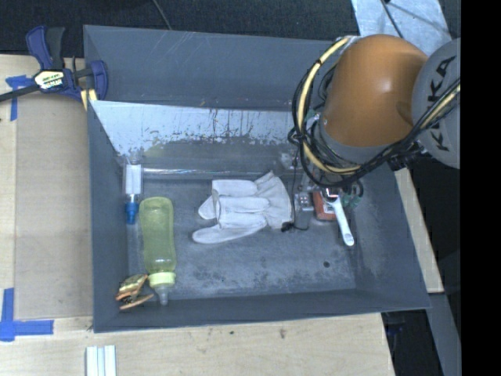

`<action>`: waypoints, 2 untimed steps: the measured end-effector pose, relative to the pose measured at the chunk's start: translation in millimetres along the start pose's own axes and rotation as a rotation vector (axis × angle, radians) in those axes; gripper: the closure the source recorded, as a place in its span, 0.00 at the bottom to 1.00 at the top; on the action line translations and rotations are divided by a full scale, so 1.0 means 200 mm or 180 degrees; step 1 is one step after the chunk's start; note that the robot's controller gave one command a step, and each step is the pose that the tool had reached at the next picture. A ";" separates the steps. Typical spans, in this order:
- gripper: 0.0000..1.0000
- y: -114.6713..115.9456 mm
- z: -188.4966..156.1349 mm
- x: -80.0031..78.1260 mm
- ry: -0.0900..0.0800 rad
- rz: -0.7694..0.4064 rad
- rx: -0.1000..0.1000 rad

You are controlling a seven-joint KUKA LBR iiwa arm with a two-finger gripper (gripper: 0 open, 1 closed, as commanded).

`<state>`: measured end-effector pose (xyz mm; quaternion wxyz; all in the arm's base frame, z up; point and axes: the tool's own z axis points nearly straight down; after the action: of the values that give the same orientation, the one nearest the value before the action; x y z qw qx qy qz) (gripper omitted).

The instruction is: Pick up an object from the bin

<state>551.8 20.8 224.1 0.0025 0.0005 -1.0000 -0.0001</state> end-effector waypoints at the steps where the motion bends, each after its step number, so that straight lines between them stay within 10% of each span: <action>1: 0.00 0.00 -0.02 -0.01 -0.0027 0.0002 -0.0001; 2: 0.00 -0.01 0.17 -0.03 -0.0057 -0.0046 0.0001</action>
Offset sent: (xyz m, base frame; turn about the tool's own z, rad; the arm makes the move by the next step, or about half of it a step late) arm 0.0077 -0.0029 -0.1088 -0.0399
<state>558.0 19.8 189.7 -0.0064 0.0077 -0.9999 0.0000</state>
